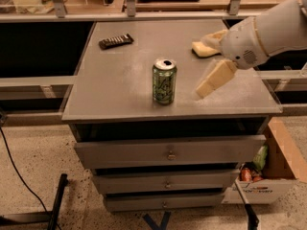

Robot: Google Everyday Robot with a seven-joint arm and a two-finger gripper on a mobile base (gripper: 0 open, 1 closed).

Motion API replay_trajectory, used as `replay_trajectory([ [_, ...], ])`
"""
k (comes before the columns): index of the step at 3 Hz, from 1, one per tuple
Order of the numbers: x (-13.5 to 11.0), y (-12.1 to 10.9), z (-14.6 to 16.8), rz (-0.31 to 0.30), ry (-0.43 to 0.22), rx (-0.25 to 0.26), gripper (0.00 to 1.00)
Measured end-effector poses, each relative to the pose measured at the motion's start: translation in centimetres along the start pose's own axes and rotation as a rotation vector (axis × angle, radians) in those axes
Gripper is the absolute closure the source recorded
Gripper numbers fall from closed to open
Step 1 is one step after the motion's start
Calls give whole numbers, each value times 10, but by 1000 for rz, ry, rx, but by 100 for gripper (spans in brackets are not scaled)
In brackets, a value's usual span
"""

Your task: Move green can near rxbar chocolate

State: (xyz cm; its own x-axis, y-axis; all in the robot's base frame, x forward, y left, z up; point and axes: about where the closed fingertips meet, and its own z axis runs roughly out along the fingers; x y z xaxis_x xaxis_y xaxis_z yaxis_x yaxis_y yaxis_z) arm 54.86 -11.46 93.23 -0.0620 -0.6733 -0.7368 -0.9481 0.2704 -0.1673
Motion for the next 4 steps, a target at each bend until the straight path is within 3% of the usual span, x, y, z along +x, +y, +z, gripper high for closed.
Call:
replay_trajectory([
  [3, -23, -14, 74, 42, -159, -87, 0],
  [4, -25, -10, 86, 58, -181, -113, 15],
])
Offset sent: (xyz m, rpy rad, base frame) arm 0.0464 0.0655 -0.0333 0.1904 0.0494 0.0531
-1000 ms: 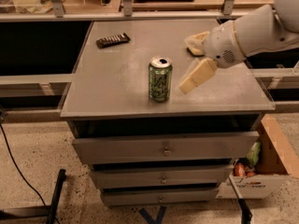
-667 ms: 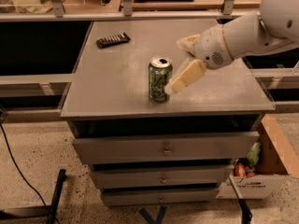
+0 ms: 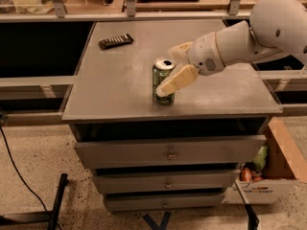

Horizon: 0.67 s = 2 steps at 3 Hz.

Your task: Move green can near rxbar chocolate

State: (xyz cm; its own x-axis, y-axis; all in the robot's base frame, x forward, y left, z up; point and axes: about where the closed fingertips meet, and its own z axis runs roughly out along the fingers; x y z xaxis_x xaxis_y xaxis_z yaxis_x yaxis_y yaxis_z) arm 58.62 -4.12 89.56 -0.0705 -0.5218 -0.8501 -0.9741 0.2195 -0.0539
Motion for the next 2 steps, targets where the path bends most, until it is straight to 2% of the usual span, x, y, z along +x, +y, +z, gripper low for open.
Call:
replay_trajectory([
  [2, 0, 2, 5, 33, -47, -18, 61],
])
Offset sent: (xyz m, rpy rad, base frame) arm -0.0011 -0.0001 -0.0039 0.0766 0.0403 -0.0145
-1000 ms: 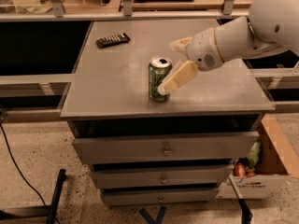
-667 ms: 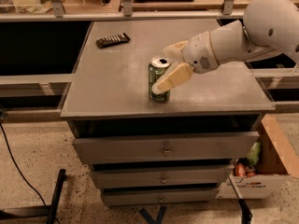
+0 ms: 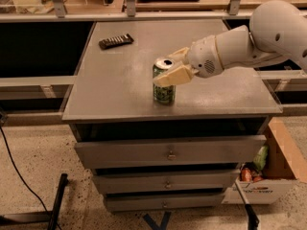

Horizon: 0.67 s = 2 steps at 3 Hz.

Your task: Move green can near rxbar chocolate

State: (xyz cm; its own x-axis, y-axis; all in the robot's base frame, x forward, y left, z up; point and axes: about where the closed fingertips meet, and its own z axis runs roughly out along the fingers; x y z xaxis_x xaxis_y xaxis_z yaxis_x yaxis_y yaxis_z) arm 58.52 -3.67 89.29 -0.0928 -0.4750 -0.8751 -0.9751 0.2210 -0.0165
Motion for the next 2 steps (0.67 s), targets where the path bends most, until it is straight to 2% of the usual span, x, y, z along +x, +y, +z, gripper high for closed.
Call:
replay_trajectory([
  [1, -1, 1, 2, -3, 1, -4, 85],
  [2, -2, 2, 4, -4, 1, -8, 100],
])
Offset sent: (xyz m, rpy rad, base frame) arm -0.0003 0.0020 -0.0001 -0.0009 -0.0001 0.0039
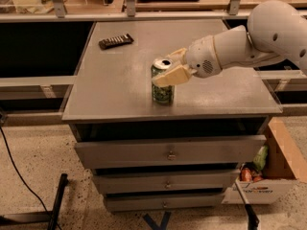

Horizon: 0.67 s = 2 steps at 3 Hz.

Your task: Move green can near rxbar chocolate

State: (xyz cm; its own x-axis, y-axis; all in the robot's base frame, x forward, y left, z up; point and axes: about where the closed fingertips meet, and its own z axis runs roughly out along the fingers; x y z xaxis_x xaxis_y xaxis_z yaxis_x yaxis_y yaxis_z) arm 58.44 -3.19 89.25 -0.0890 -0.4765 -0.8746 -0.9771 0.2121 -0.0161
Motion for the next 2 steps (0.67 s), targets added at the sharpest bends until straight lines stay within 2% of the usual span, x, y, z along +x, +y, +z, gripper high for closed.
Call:
replay_trajectory([
  [1, 0, 0, 0, 0, 0, 0, 100],
  [2, -11, -14, -2, -6, 13, 15, 100],
])
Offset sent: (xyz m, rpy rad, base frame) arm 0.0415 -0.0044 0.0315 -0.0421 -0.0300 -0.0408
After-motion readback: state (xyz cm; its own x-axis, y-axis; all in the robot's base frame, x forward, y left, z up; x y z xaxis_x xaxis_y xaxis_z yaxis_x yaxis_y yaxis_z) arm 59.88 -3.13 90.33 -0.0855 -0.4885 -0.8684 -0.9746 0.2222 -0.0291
